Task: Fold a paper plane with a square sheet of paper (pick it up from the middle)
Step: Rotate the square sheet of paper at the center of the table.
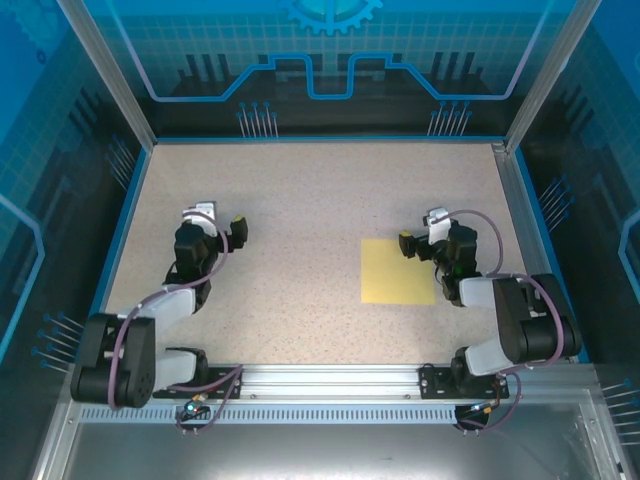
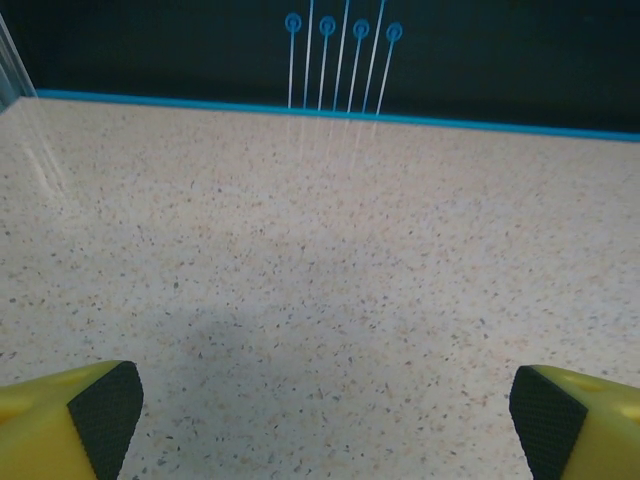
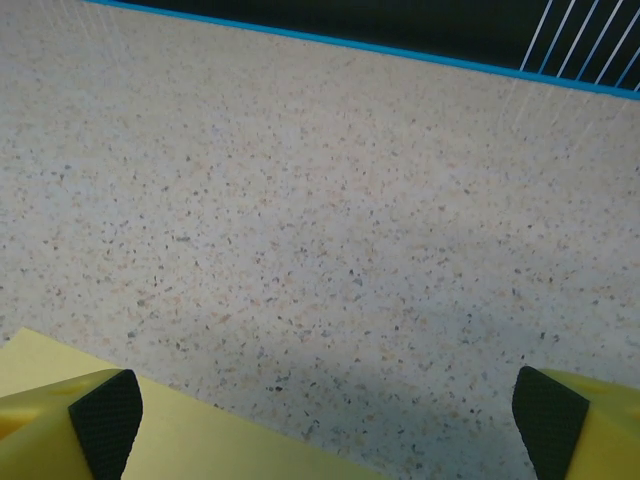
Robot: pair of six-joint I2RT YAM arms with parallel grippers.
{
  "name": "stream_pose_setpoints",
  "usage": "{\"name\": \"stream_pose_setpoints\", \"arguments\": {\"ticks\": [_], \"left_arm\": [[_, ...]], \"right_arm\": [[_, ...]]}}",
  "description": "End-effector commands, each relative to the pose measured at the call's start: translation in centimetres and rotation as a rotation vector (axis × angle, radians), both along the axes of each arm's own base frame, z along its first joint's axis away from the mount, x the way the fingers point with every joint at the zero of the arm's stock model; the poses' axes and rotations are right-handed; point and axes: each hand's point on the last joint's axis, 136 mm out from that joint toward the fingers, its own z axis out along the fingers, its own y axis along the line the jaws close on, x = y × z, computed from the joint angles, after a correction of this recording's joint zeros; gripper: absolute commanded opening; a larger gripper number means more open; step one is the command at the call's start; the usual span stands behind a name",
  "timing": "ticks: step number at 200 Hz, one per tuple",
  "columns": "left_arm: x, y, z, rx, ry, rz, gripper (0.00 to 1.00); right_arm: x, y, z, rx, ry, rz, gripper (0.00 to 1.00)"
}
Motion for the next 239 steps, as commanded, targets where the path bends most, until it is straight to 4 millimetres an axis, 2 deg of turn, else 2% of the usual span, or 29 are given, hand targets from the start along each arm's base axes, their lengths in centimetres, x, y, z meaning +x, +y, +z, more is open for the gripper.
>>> {"name": "stream_pose_setpoints", "arguments": {"ticks": [1, 17, 22, 55, 72, 87, 124, 149, 168, 184, 202, 230, 233, 239], "left_arm": [[-1.8, -0.5, 0.3, -0.046, 0.032, -0.025, 0.98], [-3.0, -0.2, 2.4, -0.088, -0.025, 0.002, 0.99], [-3.4, -0.1, 3.1, -0.110, -0.045, 0.013, 0.99], [-5.4, 0.3, 6.9, -0.213, -0.086, 0.059, 0.98], [-5.8, 0.2, 7.7, -0.270, -0.069, 0.069, 0.99], [-5.8, -0.3, 8.0, -0.316, -0.049, 0.056, 0.99], [-6.6, 1.0, 6.7, -0.418, 0.059, 0.191, 0.99], [-7.0, 0.7, 6.6, -0.499, 0.072, 0.205, 0.98], [-6.7, -1.9, 6.2, -0.580, 0.126, 0.077, 0.98], [-6.3, -4.2, 5.4, -0.656, 0.184, -0.027, 0.98], [-6.1, -5.7, 4.1, -0.704, 0.251, -0.087, 0.99], [-6.3, -7.8, 2.8, -0.736, 0.320, -0.171, 0.99], [-6.3, -8.1, 2.7, -0.735, 0.325, -0.178, 0.98], [-6.4, -8.6, 2.5, -0.733, 0.334, -0.192, 0.98]], "right_arm": [[0.0, 0.7, 3.7, 0.010, -0.001, 0.018, 0.99], [-0.3, 0.6, 5.4, 0.066, 0.085, -0.009, 0.99], [-1.0, 0.6, 5.0, 0.073, 0.134, -0.012, 1.00], [-3.4, 0.7, 8.7, 0.232, 0.274, -0.088, 0.99], [-4.2, 0.5, 9.0, 0.344, 0.373, -0.174, 1.00], [-5.0, 0.5, 8.2, 0.391, 0.467, -0.220, 0.99], [-5.4, 3.7, 6.2, 0.559, 0.560, -0.107, 1.00], [-6.1, 6.3, 5.5, 0.668, 0.632, 0.019, 1.00], [-6.6, 8.4, 5.0, 0.691, 0.710, 0.096, 0.99], [-7.1, 9.5, 3.8, 0.570, 0.742, 0.086, 0.99], [-7.3, 9.6, 1.9, 0.418, 0.791, 0.015, 0.99], [-7.6, 10.3, -1.1, 0.327, 0.874, -0.034, 0.98], [-6.9, 10.6, -0.5, 0.326, 0.857, -0.034, 0.98], [-6.7, 10.7, -0.8, 0.308, 0.861, -0.047, 0.98]]}}
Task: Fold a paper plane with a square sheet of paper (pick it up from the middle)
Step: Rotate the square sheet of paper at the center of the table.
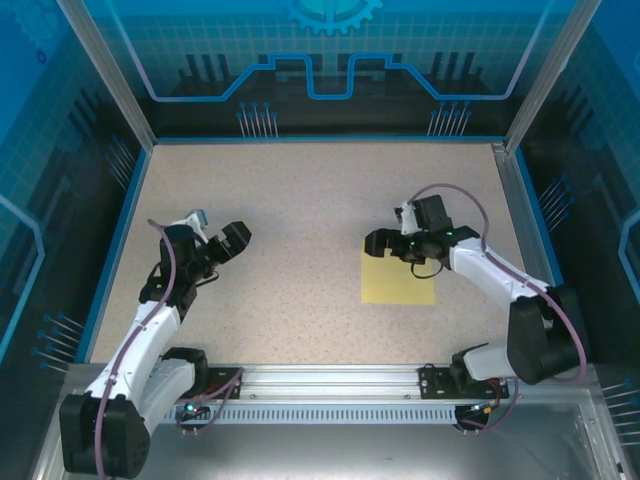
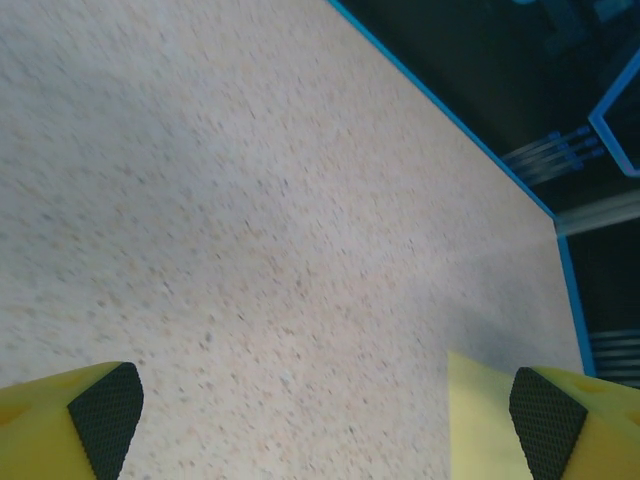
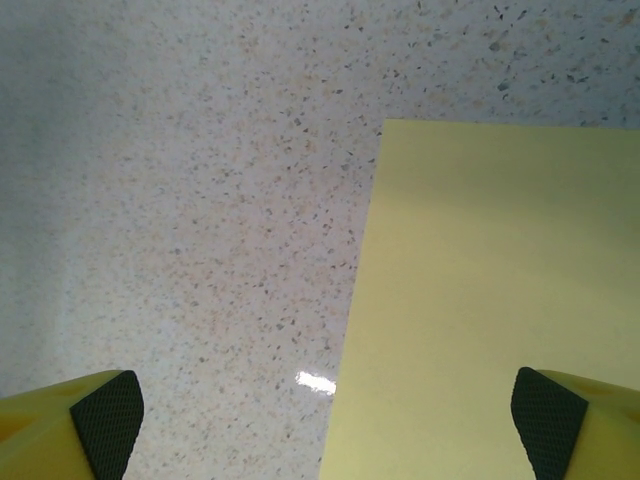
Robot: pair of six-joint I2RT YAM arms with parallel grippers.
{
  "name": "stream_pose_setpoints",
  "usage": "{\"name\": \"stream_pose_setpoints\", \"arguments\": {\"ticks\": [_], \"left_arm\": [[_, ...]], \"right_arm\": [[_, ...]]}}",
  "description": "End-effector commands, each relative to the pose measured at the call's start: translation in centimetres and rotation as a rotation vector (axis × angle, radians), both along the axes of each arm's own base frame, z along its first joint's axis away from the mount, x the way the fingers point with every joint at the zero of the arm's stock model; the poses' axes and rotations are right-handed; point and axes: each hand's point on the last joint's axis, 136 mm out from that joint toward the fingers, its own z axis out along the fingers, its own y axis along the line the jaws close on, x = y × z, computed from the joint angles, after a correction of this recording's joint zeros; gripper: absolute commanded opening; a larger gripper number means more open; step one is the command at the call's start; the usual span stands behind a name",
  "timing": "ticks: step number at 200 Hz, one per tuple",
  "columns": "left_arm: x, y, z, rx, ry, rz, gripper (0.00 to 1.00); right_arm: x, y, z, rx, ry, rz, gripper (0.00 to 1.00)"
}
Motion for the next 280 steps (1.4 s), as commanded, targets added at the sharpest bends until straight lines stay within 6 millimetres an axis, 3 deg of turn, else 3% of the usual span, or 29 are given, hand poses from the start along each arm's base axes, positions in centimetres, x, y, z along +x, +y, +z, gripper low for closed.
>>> {"name": "stream_pose_setpoints", "arguments": {"ticks": [1, 27, 98, 149, 193, 228, 240, 261, 280], "left_arm": [[-0.4, -3.1, 0.4, -0.083, -0.014, -0.124, 0.99], [-0.7, -5.1, -0.4, -0.067, 0.018, -0.208, 0.98], [-0.5, -6.3, -1.4, -0.049, 0.038, -0.258, 0.98], [-0.2, -7.0, -2.0, -0.042, 0.066, -0.284, 0.98], [-0.5, -7.3, -1.7, -0.041, 0.063, -0.297, 0.98], [-1.2, -7.2, -1.9, -0.032, 0.066, -0.303, 0.99], [-1.4, -7.3, -1.9, -0.037, 0.067, -0.312, 0.98], [-1.5, -7.7, -1.8, -0.044, 0.066, -0.335, 0.99], [-1.6, -8.0, -1.9, -0.041, 0.070, -0.345, 0.98]], "right_arm": [[0.1, -0.5, -1.8, -0.127, 0.055, -0.025, 0.97], [-0.1, 0.1, -3.6, -0.194, 0.093, -0.023, 0.95], [-1.9, 0.5, -8.3, -0.272, 0.194, -0.019, 0.95], [-3.4, 3.4, -10.2, -0.276, 0.231, 0.044, 0.94], [-4.1, 7.7, -10.4, -0.284, 0.223, 0.159, 0.94], [-3.7, 10.0, -8.3, -0.311, 0.168, 0.200, 0.94], [-3.3, 9.7, -7.0, -0.335, 0.130, 0.183, 0.94], [-2.5, 7.2, -5.1, -0.406, 0.070, 0.101, 0.96], [-2.1, 4.9, -5.4, -0.412, 0.089, 0.034, 0.96]]}}
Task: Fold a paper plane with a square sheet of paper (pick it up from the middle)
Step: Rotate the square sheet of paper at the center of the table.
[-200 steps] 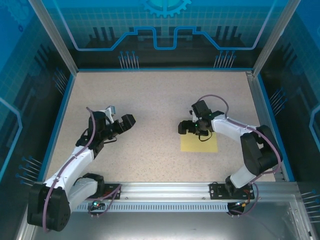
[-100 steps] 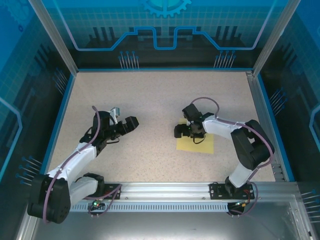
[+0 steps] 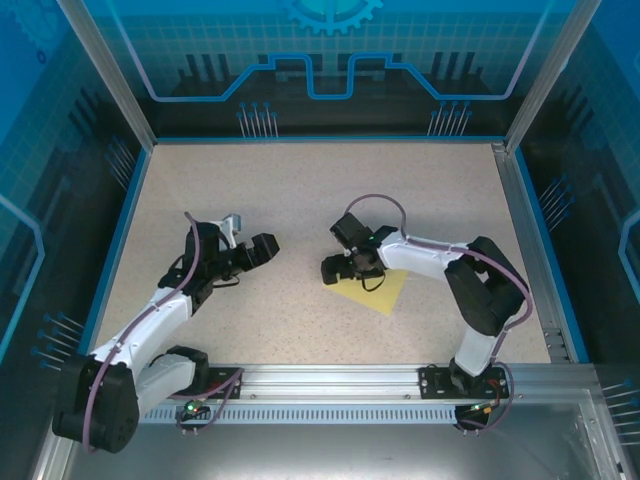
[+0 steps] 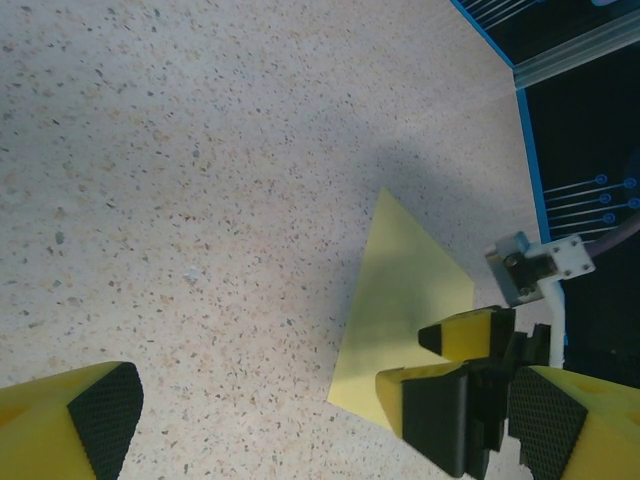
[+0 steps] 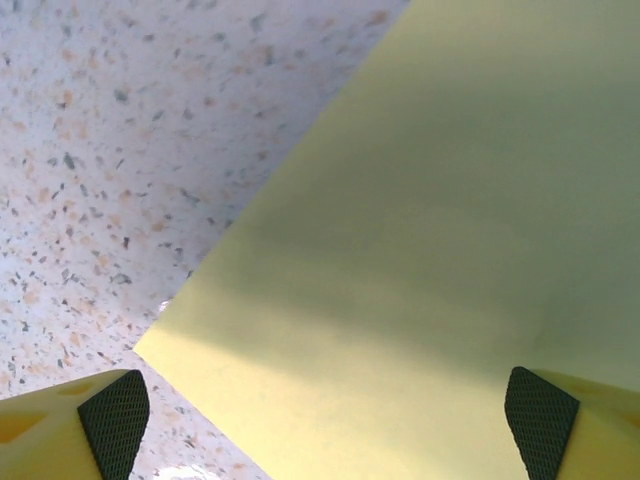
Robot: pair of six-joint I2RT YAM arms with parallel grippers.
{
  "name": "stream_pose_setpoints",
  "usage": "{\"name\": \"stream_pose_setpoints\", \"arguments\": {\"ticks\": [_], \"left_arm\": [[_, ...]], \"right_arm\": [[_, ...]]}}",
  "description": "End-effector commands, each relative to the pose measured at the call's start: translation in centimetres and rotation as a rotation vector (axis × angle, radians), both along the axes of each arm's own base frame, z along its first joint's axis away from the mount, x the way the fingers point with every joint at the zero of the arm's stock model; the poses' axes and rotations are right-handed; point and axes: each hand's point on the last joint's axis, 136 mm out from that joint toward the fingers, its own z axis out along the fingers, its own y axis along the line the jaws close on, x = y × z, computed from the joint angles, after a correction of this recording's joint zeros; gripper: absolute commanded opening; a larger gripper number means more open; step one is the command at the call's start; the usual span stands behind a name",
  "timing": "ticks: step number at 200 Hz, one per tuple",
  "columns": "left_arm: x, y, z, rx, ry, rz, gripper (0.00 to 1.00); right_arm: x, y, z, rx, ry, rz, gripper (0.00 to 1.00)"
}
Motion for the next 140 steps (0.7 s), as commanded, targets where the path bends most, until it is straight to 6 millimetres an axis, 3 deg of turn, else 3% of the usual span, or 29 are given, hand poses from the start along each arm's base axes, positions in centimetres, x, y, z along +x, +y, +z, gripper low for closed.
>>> {"name": "stream_pose_setpoints", "arguments": {"ticks": [1, 52, 94, 140], "left_arm": [[-0.4, -1.0, 0.7, 0.001, -0.018, -0.066, 0.99], [-0.4, -1.4, 0.7, 0.009, -0.015, -0.087, 0.98], [-0.8, -0.9, 0.8, 0.035, -0.044, -0.078, 0.98], [-1.1, -0.6, 0.1, 0.052, -0.032, -0.063, 0.98]], "right_arm": [[0.5, -3.5, 1.0, -0.046, -0.016, -0.108, 0.96], [3.5, -3.2, -0.4, 0.096, 0.035, -0.128, 0.93], [5.9, -2.3, -0.9, 0.078, 0.059, -0.081, 0.93], [6.1, 0.0, -3.4, 0.083, 0.139, -0.001, 0.91]]}}
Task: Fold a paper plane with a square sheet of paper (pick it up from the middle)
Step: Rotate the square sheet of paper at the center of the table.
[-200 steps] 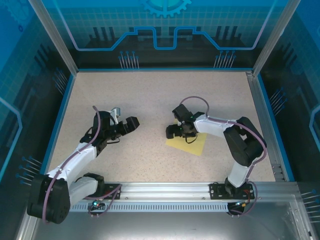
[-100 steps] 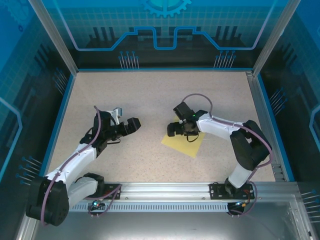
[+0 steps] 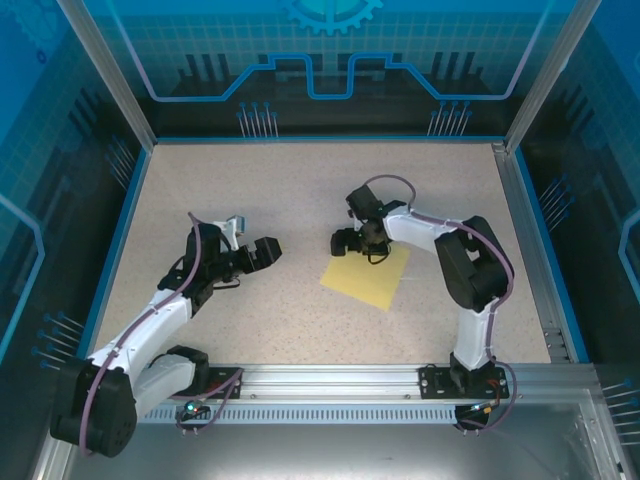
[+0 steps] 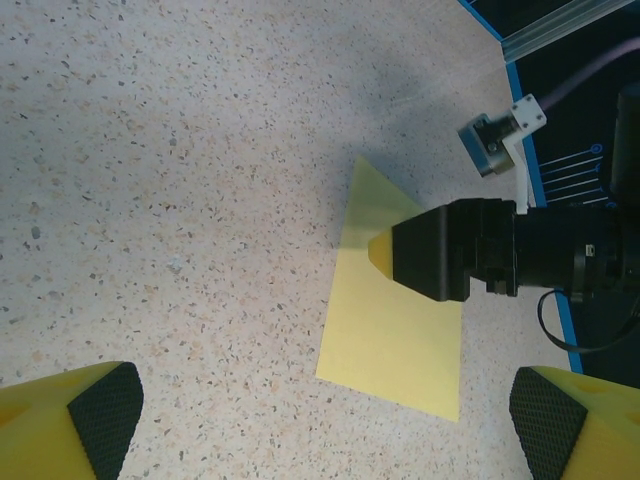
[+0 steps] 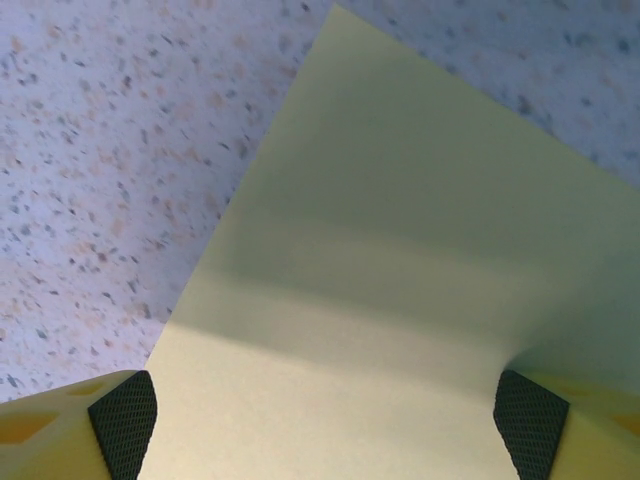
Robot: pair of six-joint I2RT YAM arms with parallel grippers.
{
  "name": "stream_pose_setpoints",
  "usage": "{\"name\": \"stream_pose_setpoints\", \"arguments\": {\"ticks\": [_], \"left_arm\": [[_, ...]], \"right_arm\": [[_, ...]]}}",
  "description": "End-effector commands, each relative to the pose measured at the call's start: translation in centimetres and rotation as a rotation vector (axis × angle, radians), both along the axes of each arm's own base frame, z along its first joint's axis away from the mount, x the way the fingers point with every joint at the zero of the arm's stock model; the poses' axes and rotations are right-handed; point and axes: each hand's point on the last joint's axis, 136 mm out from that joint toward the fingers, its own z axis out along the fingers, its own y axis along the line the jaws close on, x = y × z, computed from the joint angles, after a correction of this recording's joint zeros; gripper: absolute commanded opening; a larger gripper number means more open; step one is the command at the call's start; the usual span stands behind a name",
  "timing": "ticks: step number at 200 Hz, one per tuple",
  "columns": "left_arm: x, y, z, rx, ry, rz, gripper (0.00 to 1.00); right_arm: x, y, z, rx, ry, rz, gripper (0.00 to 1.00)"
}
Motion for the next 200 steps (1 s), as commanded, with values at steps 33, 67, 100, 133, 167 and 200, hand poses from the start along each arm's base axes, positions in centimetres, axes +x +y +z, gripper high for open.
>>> {"name": "stream_pose_setpoints", "arguments": {"ticks": [33, 67, 100, 133, 167, 200], "left_arm": [[-1.2, 0.5, -0.1, 0.029, -0.012, 0.003, 0.99], [-1.4, 1.0, 0.0, 0.045, -0.050, 0.027, 0.98], [-0.8, 0.8, 0.3, 0.034, -0.060, 0.027, 0.98], [-0.8, 0.7, -0.2, 0.029, -0.039, 0.023, 0.99], [-1.1, 0.9, -0.6, 0.047, -0.036, 0.025, 0.98], [-1.2, 1.0, -0.6, 0.052, -0.042, 0.026, 0.99]], "right_arm": [[-2.4, 4.3, -3.2, 0.037, 0.099, 0.196, 0.90], [-5.0, 7.3, -2.8, 0.030, 0.087, 0.412, 0.88], [-6.1, 7.9, -0.8, -0.022, 0.025, 0.495, 0.88], [-5.7, 7.2, 2.8, -0.032, -0.063, 0.425, 0.89], [-4.9, 3.3, 3.0, -0.123, -0.078, 0.268, 0.89], [-6.0, 0.4, 0.6, -0.075, -0.003, 0.150, 0.89]]}}
